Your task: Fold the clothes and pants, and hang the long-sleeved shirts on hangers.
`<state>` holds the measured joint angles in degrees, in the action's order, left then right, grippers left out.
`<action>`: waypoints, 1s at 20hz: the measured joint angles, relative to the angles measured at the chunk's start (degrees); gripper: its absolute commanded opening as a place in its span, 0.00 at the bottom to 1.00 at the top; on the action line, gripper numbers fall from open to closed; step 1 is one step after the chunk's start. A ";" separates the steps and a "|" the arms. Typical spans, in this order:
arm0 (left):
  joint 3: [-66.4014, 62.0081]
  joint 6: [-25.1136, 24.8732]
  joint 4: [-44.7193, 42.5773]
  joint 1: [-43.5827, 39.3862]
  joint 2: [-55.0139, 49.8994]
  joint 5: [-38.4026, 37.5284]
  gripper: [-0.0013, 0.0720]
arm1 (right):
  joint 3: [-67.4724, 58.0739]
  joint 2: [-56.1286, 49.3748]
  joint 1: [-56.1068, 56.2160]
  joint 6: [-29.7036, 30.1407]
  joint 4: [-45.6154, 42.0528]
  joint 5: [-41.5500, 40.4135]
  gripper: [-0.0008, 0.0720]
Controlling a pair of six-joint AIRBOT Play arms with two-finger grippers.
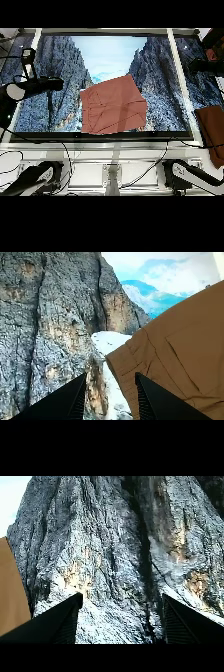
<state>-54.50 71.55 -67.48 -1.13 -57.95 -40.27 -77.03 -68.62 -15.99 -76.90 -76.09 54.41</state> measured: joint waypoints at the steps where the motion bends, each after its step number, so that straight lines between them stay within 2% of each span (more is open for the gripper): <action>1: 0.00 0.00 0.00 0.00 0.00 0.00 0.46 | 0.00 0.00 0.00 0.00 0.00 0.00 0.76; 4: 0.00 0.00 0.00 0.04 0.00 -0.02 0.46 | 0.00 0.00 0.00 -0.02 0.00 0.00 0.76; 5: 0.00 0.00 -0.07 0.04 0.00 -0.24 0.33 | 0.00 0.00 0.00 0.00 0.00 0.00 0.76; 6: 0.00 0.00 -0.37 0.09 0.00 -0.96 0.02 | 0.00 0.00 0.00 0.00 0.00 0.00 0.76; 11: 0.22 0.02 -3.87 0.09 0.37 -8.02 0.03 | 0.00 0.00 0.00 0.00 0.00 0.00 0.76; 15: 5.68 1.40 -2.80 -0.20 4.35 -10.95 0.03 | -0.02 0.00 0.00 0.00 0.00 0.00 0.76; 16: 8.48 1.51 -1.53 -0.26 6.03 -11.26 0.07 | 0.00 0.00 0.00 0.00 0.00 0.00 0.76; 17: 11.21 1.51 -0.44 -0.26 7.45 -11.50 0.32 | 0.00 0.00 0.00 0.00 0.00 0.00 0.76; 18: 14.14 1.57 0.72 -0.28 8.74 -11.54 0.65 | 0.00 0.00 0.00 0.00 0.00 -0.02 0.76; 19: 16.81 1.77 2.01 -0.31 9.60 -11.65 0.75 | 0.00 0.00 0.00 0.00 0.00 -0.02 0.76; 20: 18.99 1.81 3.43 -0.31 10.10 -11.69 0.75 | 0.00 0.00 0.00 0.00 0.00 -0.02 0.76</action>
<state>-35.51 73.36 -64.05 -1.43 -47.86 -51.96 -77.03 -68.62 -15.99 -76.90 -76.09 54.39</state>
